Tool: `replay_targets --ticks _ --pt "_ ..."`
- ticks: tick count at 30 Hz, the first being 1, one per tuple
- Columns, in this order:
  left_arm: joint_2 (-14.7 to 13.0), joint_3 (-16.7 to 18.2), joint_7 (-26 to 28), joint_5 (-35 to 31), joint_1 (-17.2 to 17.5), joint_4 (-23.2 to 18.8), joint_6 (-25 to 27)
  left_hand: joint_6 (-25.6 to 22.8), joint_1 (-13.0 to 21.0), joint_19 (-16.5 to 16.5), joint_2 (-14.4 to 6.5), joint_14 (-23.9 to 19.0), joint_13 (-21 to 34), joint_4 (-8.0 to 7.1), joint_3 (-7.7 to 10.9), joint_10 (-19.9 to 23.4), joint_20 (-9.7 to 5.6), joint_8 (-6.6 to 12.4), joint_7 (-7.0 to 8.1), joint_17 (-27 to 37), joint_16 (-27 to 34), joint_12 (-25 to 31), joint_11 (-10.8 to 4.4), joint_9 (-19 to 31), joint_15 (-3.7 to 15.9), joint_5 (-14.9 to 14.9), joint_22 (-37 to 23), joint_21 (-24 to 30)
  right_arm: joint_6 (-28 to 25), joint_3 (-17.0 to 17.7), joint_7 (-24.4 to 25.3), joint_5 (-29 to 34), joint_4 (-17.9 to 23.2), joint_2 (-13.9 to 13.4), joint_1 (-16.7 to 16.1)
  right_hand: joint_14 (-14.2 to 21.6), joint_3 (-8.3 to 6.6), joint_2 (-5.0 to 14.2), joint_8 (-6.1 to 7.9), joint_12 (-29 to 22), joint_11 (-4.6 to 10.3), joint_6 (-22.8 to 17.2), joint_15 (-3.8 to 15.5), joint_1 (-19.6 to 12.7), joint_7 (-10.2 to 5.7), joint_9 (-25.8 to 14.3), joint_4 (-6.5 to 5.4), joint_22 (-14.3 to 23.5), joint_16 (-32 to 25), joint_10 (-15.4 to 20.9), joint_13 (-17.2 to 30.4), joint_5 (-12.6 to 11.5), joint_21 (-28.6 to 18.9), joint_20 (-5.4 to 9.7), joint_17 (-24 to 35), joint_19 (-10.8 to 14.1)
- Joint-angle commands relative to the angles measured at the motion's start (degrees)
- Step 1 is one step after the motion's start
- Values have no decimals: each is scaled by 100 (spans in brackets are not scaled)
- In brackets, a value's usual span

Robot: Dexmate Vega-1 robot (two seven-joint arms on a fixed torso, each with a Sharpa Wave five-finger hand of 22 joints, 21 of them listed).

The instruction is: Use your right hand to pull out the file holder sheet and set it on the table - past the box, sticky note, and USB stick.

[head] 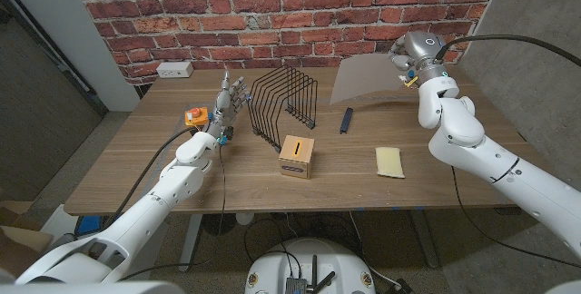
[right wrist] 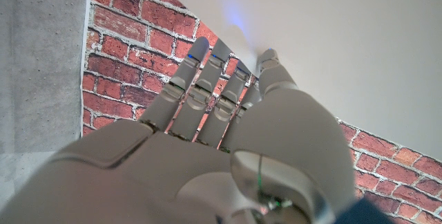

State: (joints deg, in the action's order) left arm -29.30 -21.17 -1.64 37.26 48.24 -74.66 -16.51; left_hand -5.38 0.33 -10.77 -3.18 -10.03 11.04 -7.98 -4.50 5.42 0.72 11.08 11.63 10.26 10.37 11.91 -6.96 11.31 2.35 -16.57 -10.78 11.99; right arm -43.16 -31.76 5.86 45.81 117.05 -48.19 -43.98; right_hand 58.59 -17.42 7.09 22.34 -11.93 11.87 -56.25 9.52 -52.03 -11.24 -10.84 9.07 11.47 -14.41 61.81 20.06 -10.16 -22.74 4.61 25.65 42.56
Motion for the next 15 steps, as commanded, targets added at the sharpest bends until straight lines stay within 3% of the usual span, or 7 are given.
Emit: replay_targets --ticks 1,15 --pt "0 -1 0 0 1 -1 1 -21 -14 -36 -61 -36 31 -32 -1 4 13 43 29 15 35 36 -40 9 27 -43 -32 48 29 -224 203 -118 -437 234 208 57 -57 1 -6 -4 -15 -53 372 29 4 -18 -11 7 -31 37 30 8 -41 740 36 -25" --pt "-1 0 1 0 2 -3 1 -27 -15 -34 -61 -37 31 -32 -1 -10 13 45 37 15 36 30 -50 9 19 -42 -32 48 -156 -493 334 -125 -690 352 356 73 -63 -4 -7 -12 -16 -78 373 55 3 -17 -18 6 -37 67 35 9 -68 739 52 -7"
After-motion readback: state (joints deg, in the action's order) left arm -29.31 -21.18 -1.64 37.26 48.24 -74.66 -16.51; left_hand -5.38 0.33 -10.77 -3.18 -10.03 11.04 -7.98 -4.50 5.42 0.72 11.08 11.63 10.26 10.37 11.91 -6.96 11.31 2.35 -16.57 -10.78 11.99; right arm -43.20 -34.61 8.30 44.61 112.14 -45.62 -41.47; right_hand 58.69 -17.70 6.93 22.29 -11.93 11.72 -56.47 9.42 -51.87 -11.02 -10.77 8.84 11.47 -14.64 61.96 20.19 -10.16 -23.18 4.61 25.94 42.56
